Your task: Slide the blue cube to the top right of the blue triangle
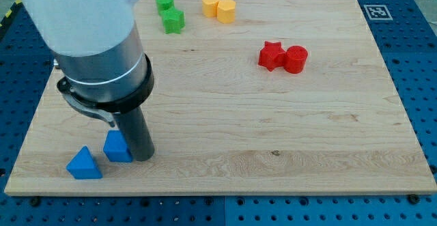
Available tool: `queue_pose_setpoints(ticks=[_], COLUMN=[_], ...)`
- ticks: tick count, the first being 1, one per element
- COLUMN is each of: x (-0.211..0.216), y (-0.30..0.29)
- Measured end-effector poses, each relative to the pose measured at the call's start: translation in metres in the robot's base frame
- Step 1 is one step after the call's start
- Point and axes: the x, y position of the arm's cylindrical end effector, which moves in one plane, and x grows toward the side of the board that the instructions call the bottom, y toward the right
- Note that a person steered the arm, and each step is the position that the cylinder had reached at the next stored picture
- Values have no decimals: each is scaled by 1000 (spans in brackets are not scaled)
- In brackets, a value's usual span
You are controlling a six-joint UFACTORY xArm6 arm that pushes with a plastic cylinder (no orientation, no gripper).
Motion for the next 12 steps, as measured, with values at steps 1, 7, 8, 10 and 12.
queue_pose_setpoints(ticks=[1,7,8,10,12], x=[-1,-196,-196,-196,-201], y=[-9,110,110,110,96])
